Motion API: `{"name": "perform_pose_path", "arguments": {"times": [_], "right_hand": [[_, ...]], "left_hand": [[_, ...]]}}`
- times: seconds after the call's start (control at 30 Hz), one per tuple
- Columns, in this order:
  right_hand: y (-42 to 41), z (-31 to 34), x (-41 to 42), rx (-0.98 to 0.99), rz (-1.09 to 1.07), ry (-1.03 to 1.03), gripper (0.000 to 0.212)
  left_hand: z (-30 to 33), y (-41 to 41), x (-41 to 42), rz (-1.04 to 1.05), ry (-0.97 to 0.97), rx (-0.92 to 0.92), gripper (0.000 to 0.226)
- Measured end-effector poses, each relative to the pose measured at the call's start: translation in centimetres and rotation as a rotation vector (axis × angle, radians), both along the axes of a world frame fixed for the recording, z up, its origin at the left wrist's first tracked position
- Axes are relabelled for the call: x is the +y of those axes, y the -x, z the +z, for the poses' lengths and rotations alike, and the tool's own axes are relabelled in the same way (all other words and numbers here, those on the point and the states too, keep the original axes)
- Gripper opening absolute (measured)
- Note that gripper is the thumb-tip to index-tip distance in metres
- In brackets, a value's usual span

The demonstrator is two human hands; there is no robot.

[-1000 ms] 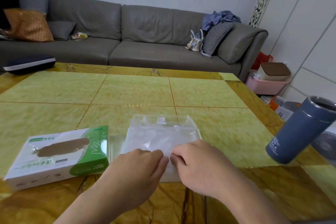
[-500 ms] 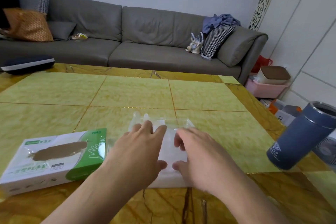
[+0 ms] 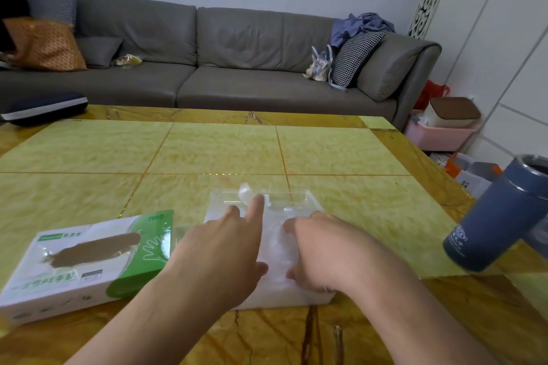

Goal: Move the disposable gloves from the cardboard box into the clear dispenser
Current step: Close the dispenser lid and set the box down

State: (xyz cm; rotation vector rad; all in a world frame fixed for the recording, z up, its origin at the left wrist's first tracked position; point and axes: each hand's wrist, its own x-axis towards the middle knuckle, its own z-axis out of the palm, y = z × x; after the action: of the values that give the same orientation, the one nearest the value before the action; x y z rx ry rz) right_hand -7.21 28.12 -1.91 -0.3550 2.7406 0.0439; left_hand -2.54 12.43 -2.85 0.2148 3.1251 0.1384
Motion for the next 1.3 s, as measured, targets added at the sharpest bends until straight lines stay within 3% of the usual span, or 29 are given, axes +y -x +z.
{"name": "perform_pose_path", "arguments": {"times": [0.1,0.4,0.5,0.63,0.73,0.83,0.93,1.1,1.3], "right_hand": [[0.1,-0.1,-0.3,-0.02,0.032,-0.03,0.063],[0.2,-0.6,0.1,-0.018,0.035,0.024,0.035],[0.1,-0.7,0.2,-0.018,0.037,0.02,0.029],[0.0,-0.7,0.1,-0.011,0.038,0.016,0.024],[-0.1,-0.7,0.0,-0.012,0.045,-0.014,0.029],[-0.2,-0.4,-0.2,-0.009,0.061,-0.026,0.027],[-0.2,-0.4,0.0,-0.002,0.06,0.004,0.023],[-0.3,-0.5,0.1,-0.003,0.053,0.028,0.028],[-0.3,-0.4,0.0,-0.005,0.03,0.024,0.021]], "left_hand": [[-0.3,0.0,-0.1,-0.064,-0.006,0.018,0.099],[-0.6,0.4,-0.3,0.058,0.055,-0.025,0.042],[-0.4,0.3,-0.2,0.068,0.072,-0.004,0.035],[-0.5,-0.2,0.0,0.039,0.057,0.073,0.036],[-1.1,-0.6,-0.1,-0.046,0.02,0.15,0.065],[-1.3,-0.1,-0.5,-0.091,0.036,0.06,0.083],[-1.1,0.2,-0.5,-0.044,0.047,0.033,0.069],[-0.9,-0.3,-0.2,0.021,0.055,0.045,0.022],[-0.3,-0.3,-0.2,0.083,0.051,-0.041,0.041]]}}
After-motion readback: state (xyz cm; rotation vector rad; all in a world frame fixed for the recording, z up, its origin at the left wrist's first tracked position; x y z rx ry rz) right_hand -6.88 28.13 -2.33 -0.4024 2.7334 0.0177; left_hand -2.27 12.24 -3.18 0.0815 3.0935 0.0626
